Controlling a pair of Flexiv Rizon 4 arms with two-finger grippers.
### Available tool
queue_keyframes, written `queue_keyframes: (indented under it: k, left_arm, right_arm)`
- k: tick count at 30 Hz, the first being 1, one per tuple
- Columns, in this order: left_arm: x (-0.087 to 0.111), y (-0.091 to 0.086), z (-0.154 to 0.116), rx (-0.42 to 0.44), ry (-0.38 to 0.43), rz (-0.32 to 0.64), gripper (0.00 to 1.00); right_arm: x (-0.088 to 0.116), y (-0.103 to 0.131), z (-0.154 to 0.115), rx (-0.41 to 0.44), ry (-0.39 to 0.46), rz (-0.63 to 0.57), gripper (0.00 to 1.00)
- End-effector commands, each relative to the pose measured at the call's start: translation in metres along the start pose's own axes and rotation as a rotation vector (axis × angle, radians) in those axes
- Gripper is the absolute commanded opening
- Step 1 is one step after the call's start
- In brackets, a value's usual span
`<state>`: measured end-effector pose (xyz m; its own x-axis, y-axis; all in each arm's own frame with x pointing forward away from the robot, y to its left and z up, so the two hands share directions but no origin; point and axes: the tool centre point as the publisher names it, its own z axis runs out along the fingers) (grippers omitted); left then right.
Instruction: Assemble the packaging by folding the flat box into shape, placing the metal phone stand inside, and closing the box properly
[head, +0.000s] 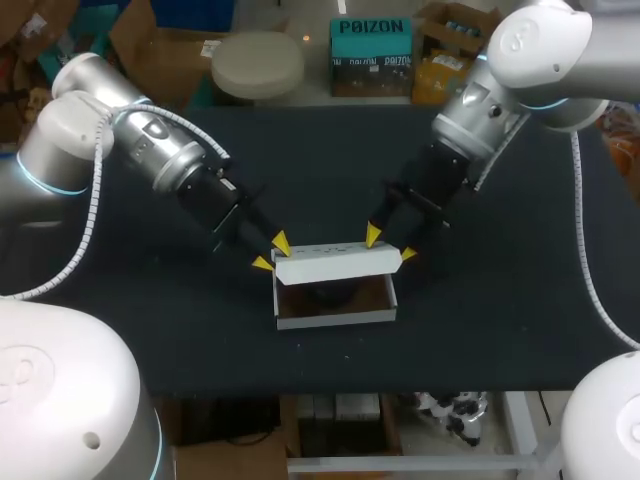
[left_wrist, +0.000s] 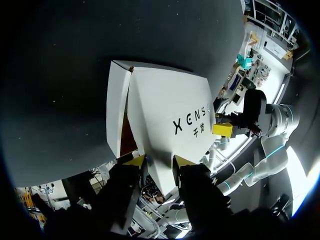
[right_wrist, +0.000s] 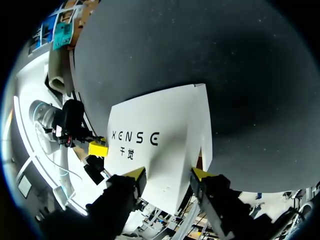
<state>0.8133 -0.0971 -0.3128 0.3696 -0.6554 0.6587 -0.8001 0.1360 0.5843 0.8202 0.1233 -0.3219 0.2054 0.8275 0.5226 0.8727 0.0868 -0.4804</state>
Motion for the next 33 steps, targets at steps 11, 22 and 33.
queue_keyframes:
  k: [11, 22, 33]
  left_arm:
    - [-0.0007, -0.0001, 0.0074, 0.012, 0.004, -0.002, 0.32]
    - [-0.0024, -0.0006, 0.0083, 0.018, -0.001, -0.002, 0.32]
    - [-0.0087, -0.0035, 0.0117, 0.01, -0.005, 0.003, 0.32]
  right_arm:
    - [0.0023, 0.0019, 0.0015, 0.008, -0.003, 0.0, 0.59]
    - [0.0005, 0.0014, 0.0029, 0.007, -0.008, -0.001, 0.6]
    - [-0.0066, 0.0044, 0.0096, 0.02, -0.011, 0.003, 0.6]
